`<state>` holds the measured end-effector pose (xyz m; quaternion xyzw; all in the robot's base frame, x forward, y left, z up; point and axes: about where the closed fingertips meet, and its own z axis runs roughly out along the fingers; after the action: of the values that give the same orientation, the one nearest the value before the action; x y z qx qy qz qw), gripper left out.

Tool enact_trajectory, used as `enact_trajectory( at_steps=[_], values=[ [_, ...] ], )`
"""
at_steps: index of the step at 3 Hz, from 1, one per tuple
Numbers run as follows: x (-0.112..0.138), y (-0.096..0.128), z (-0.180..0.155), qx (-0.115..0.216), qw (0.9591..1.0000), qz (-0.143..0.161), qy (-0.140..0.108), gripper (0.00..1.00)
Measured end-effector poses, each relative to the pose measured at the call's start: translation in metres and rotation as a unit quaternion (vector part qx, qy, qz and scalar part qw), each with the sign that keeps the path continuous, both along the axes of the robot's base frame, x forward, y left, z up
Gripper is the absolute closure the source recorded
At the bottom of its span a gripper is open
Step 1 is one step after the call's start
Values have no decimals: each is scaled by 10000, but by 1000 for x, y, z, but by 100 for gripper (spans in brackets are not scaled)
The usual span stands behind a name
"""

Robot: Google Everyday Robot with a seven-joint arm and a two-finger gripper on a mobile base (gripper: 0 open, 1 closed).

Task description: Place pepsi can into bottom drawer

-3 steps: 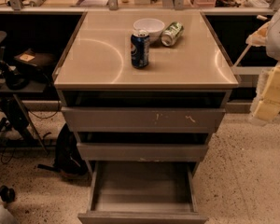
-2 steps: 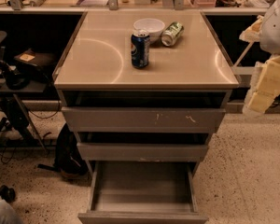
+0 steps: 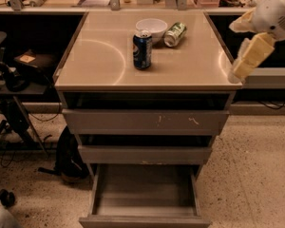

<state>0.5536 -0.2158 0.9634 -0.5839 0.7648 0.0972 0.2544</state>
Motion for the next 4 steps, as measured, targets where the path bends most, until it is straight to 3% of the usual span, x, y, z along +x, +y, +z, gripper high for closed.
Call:
enact_trajectory(
  at_steps=[1,2,3,4],
  values=[
    [27,9,-5,471,9989,63,-26,0],
    [35,7,-7,660,9978,-15,-60,0],
    [73,8,-14,1126,9933,-228,-133,0],
    [136,2,-18,1774,9812,-616,-440,0]
  ],
)
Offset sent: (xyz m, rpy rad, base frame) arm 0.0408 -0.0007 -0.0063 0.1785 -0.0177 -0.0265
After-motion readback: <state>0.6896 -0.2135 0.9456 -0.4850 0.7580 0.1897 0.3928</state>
